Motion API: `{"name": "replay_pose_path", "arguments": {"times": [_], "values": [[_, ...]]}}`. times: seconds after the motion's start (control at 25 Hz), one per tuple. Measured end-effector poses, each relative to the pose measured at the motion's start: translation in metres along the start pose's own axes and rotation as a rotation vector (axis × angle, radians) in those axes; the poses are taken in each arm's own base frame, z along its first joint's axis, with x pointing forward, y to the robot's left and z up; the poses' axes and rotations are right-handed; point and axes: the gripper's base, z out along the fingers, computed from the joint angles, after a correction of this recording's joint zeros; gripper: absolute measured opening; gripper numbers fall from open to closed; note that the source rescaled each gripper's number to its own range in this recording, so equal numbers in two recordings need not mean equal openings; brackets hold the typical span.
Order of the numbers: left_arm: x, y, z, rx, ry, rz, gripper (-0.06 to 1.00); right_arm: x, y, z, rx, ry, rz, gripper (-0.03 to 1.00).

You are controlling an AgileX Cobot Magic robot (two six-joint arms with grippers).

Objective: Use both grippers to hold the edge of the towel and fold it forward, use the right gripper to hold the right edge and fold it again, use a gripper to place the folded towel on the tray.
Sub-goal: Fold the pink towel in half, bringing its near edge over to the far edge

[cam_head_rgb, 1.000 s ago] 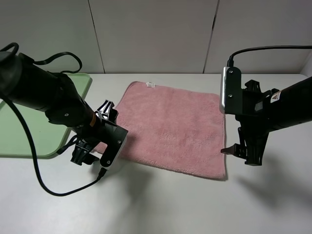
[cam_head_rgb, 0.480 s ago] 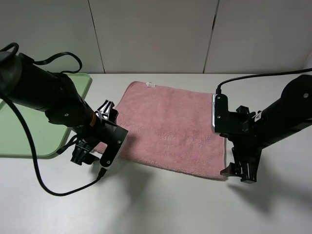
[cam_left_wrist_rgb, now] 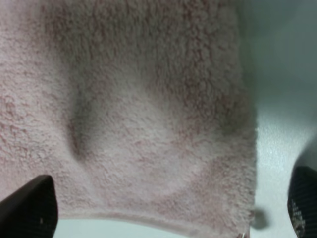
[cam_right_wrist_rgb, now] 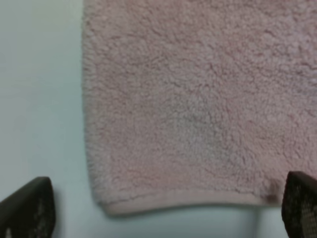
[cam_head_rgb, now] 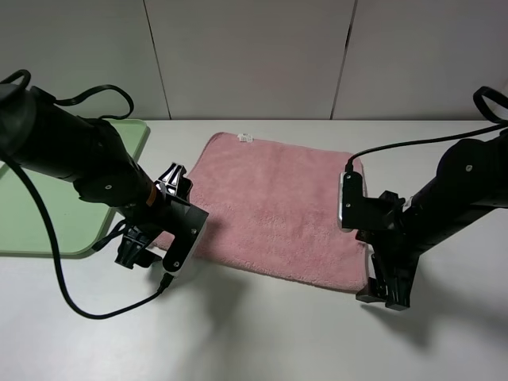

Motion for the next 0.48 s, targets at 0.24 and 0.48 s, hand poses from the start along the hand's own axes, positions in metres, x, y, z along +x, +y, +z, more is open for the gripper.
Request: {"name": "replay_pose_path", "arguments": {"times": [0.24,0.48], "values": [[0.0,0.0,0.0,0.0,0.0,0.001,0.92,0.002,0.0,0.01,-0.011,0.017,0.005,1.0],[0.0,0.0,0.0,0.0,-0.001,0.001,0.92,0.003,0.0,0.018,-0.036,0.032,0.018,1.0]]}}
